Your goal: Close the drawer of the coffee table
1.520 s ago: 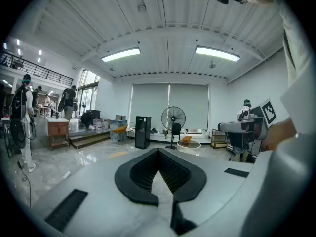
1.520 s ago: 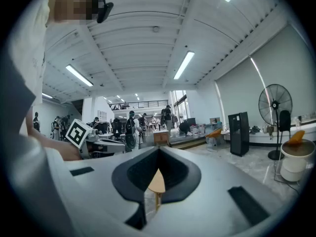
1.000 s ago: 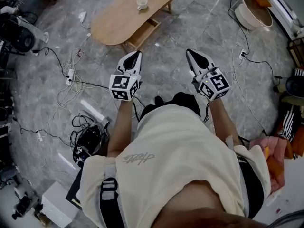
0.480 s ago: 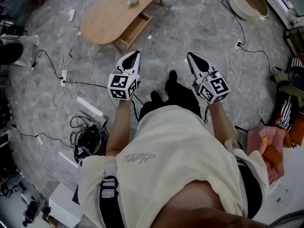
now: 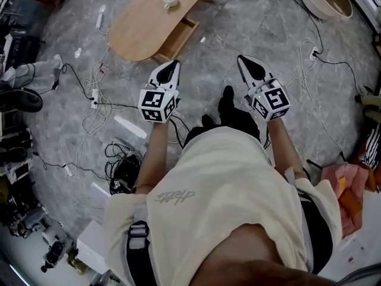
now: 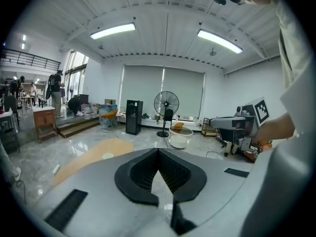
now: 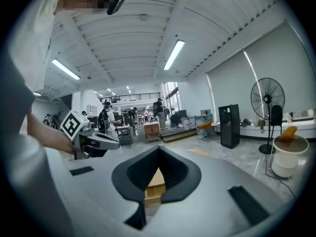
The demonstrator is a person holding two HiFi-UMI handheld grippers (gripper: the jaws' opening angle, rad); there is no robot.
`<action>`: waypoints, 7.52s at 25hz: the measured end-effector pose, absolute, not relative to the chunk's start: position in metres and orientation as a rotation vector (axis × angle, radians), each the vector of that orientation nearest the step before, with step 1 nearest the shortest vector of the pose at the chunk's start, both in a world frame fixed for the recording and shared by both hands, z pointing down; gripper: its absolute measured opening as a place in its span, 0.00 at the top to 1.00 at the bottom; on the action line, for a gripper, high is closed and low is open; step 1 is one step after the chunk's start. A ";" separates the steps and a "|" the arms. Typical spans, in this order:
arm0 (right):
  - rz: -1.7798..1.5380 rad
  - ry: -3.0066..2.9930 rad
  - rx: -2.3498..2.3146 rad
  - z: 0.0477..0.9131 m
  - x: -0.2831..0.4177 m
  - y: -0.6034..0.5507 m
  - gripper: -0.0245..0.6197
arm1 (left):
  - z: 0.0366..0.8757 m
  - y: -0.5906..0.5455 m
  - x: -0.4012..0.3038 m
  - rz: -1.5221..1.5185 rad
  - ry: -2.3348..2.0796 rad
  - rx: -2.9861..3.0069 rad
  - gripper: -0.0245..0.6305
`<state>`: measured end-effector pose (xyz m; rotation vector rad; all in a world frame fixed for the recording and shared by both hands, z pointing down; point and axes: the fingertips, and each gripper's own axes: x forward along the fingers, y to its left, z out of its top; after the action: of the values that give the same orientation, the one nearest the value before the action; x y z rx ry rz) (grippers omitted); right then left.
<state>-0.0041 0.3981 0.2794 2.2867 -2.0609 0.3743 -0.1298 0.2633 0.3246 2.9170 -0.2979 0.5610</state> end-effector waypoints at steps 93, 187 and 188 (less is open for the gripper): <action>0.945 -2.456 1.205 0.496 0.183 -0.144 0.97 | 0.480 -0.123 -0.001 0.574 -1.136 2.241 0.96; 1.444 -1.551 0.871 1.036 0.117 -0.038 0.97 | 1.053 -0.012 -0.073 0.781 -0.858 1.298 0.96; 1.440 -1.551 0.874 1.036 0.117 -0.039 0.97 | 1.053 -0.013 -0.073 0.779 -0.860 1.302 0.96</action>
<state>0.1169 -0.0391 1.0357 0.8738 -1.5513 1.4395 -0.0728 -0.0130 1.0525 1.3015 -0.8602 0.7791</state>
